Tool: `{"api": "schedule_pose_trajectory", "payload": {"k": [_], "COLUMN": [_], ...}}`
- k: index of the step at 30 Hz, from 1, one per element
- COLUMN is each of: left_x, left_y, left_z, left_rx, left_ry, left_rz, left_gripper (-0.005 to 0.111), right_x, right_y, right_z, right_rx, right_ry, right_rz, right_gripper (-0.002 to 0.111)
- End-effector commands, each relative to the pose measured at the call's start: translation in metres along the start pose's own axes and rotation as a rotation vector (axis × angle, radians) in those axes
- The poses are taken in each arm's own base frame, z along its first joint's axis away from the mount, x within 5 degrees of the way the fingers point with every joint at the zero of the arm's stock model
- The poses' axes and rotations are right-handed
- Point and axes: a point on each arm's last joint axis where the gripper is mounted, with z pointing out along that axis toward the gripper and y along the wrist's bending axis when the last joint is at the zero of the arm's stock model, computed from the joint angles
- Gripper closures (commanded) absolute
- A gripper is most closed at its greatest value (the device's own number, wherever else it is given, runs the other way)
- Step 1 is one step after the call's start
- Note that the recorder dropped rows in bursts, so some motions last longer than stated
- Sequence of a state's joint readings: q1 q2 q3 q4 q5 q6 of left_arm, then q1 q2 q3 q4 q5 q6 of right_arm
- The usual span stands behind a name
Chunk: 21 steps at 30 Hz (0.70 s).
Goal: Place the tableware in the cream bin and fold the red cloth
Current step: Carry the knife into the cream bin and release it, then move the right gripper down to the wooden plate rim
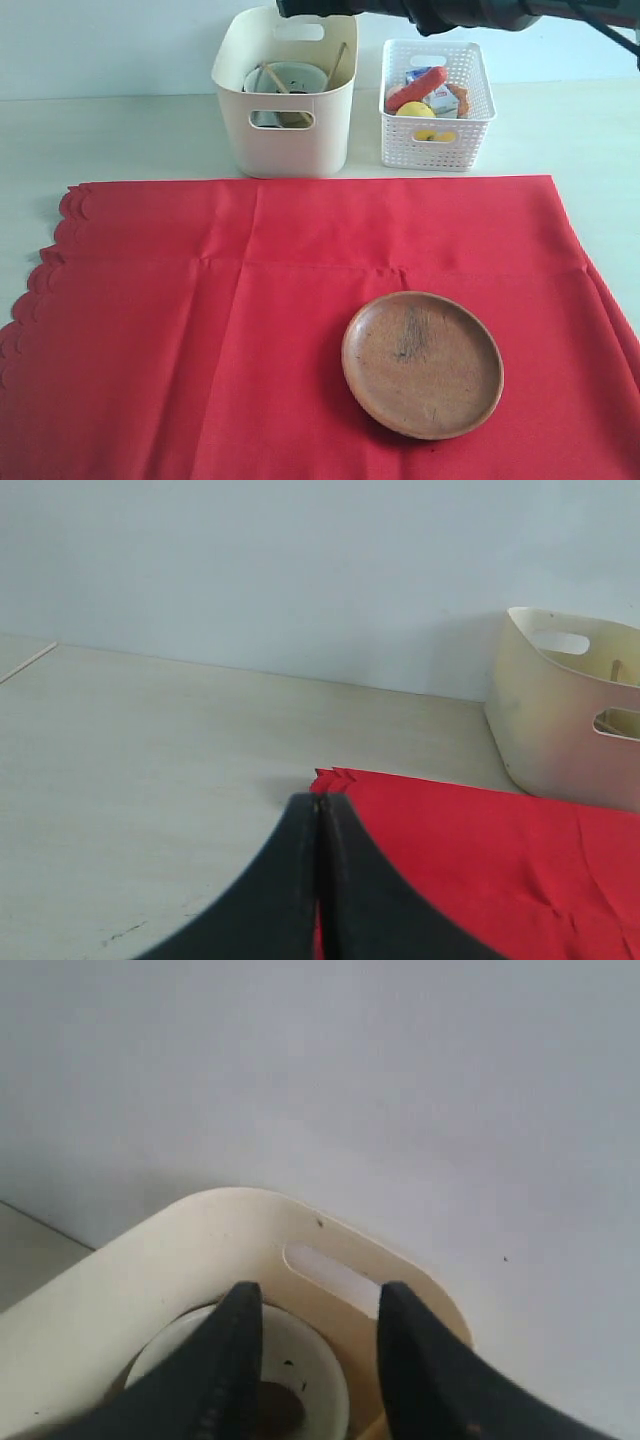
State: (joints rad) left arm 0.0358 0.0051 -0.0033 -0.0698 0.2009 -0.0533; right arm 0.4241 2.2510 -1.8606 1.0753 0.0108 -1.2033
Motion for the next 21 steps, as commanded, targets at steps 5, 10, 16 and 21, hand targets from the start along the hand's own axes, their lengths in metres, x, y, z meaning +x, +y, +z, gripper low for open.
{"api": "schedule_pose_trajectory", "payload": {"k": [5, 10, 16, 21], "left_x": [0.001, 0.001, 0.001, 0.001], "left_y": [0.0, 0.0, 0.0, 0.0], "left_z": [0.0, 0.0, 0.0, 0.0], "left_rx": [-0.001, -0.001, -0.001, -0.001], "left_ry": [-0.003, -0.003, -0.003, -0.003], "left_rz": [0.002, 0.002, 0.002, 0.002], "left_gripper": [0.107, 0.107, 0.107, 0.107], "right_x": [-0.026, -0.015, -0.025, -0.024], "right_y": [-0.028, -0.057, -0.076, -0.074], "right_z": [-0.04, -0.068, -0.114, -0.155], "right_rx": [-0.253, -0.319, -0.434, -0.524], "right_ry": [0.127, 0.373, 0.545, 0.65], "right_rz": [-0.059, -0.082, -0.08, -0.055], "right_gripper": [0.07, 0.07, 0.07, 0.07]}}
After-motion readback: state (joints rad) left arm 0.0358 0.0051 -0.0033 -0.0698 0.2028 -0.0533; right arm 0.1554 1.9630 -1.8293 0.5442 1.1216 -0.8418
